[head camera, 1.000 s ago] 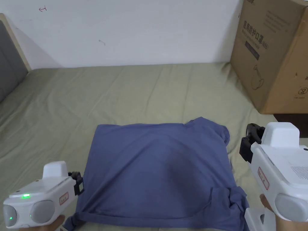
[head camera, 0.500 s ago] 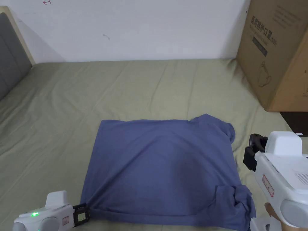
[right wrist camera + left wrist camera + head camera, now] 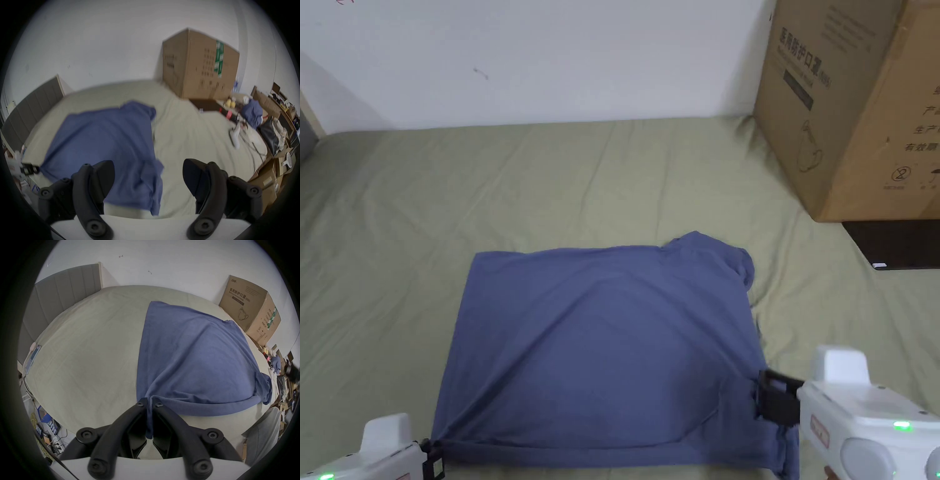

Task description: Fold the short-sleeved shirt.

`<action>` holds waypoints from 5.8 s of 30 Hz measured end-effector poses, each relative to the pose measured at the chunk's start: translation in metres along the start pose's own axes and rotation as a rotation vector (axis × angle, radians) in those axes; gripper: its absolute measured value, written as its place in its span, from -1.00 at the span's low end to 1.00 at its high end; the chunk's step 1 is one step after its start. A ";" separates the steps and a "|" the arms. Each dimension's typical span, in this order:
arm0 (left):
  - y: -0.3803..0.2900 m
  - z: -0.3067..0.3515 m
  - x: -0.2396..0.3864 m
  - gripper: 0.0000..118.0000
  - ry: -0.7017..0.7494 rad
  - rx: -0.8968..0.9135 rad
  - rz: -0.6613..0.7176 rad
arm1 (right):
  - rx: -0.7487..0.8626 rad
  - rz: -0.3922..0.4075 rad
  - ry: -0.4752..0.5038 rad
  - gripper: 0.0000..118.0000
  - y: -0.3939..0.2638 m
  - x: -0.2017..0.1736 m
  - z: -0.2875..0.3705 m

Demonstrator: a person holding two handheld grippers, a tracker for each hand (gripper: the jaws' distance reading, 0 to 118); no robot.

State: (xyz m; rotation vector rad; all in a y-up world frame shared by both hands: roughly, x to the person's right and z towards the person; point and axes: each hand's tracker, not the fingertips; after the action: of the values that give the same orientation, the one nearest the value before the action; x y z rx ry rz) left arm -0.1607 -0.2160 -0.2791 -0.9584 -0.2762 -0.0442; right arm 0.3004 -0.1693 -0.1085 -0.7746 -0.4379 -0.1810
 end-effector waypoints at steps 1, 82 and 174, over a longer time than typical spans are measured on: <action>0.002 0.003 0.001 -0.97 -0.003 0.005 -0.005 | -0.045 0.013 -0.009 0.52 -0.011 0.001 -0.010; 0.092 0.100 0.101 -1.00 -0.059 0.632 -0.099 | 0.573 0.082 -0.009 -1.00 0.093 -0.029 0.087; 0.097 0.094 0.042 0.81 -0.098 0.357 0.071 | 0.299 -0.084 0.098 0.42 0.077 0.014 0.055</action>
State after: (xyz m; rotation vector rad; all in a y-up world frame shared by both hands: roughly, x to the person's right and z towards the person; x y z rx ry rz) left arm -0.1247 -0.0799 -0.2957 -0.6153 -0.3271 0.1147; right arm 0.3196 -0.0758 -0.1162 -0.4522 -0.3938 -0.2245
